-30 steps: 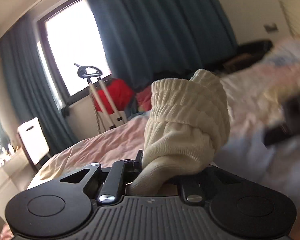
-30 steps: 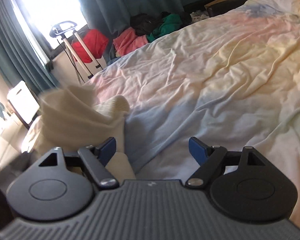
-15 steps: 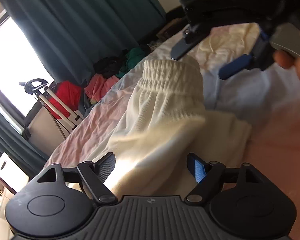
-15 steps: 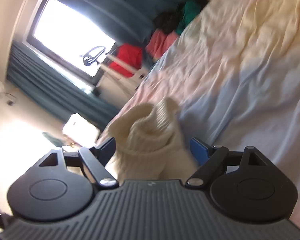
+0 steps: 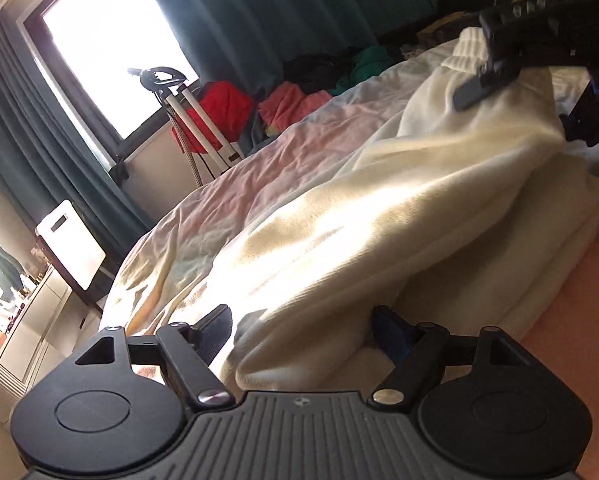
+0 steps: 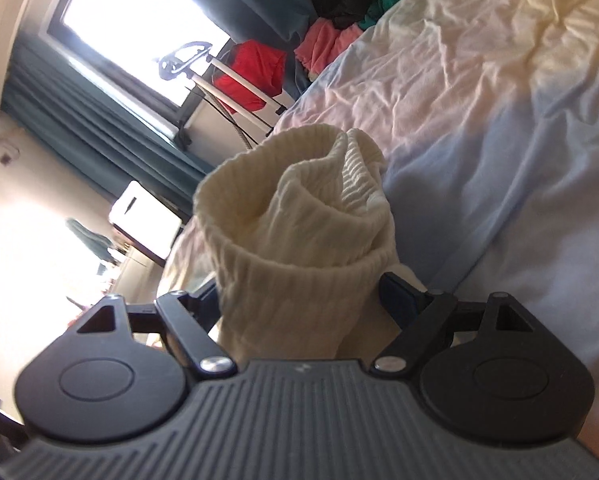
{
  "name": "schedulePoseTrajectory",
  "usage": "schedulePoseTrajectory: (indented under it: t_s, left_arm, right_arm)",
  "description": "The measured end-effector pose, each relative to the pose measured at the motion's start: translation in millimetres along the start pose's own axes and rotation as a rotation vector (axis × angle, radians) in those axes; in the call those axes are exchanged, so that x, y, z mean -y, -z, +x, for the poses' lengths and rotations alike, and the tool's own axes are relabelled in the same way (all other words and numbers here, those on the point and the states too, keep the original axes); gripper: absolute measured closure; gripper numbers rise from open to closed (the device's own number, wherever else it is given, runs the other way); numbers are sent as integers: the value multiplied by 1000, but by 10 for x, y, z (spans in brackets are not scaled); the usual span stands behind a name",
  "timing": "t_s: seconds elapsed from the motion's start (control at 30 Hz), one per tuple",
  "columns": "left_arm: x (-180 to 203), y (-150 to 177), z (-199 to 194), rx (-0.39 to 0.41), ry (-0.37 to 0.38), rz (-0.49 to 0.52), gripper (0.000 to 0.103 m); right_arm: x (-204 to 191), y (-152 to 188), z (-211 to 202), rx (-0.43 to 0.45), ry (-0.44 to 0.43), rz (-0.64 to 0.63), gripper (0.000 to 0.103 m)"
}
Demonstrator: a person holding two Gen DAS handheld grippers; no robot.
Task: Fold clothes
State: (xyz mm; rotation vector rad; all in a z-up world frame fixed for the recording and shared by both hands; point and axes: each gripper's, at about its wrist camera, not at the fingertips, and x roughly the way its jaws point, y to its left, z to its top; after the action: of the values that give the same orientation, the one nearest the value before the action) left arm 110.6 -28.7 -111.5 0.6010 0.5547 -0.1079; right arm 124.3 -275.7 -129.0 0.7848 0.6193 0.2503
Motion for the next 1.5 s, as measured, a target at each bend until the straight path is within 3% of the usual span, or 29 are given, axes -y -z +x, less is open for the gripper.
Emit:
schedulePoseTrajectory:
  t_s: [0.07,0.17,0.3,0.43,0.57,0.67,0.73,0.87,0.93,1.0,1.07,1.23,1.4,1.5]
  left_arm:
    - [7,13,-53,6,2,-11,32]
    - [28,33,-142,17,6,-22,38]
    - [153,104,-339,32,10,40,51]
    - [211,141,-518,71,15,112,79]
    - [214,210,-655,82,80,176,83]
    - [261,289,-622,42,140,230,83]
    - [303,339,-558,9,167,256,83]
    - [282,356,-528,6,166,268,82]
    - [249,365,-515,2,167,261,81]
    - [207,367,-500,-3,171,245,81]
    - [184,368,-506,-6,175,239,80]
    - [146,371,-509,-16,182,225,80]
    - [90,358,-489,-30,197,180,79]
    - [51,342,-471,-40,205,150,79]
  right_arm:
    - [-32,16,69,-8,28,-57,20]
    - [-10,30,32,10,54,-71,37]
    - [33,6,-69,42,62,-52,60]
    - [-65,-4,-257,125,26,-104,66]
    - [-115,-44,-469,200,8,-154,66]
    - [45,-27,-447,134,64,-106,66]
    - [231,23,-365,65,104,-38,65]
    - [380,75,-372,49,61,54,60]
    - [365,91,-381,47,56,58,51]
    - [348,107,-362,30,74,39,33]
    - [371,127,-318,0,80,49,21]
    - [447,178,-169,-74,87,58,19]
    - [467,158,-103,-107,46,66,17]
    - [450,101,-124,-125,-21,116,16]
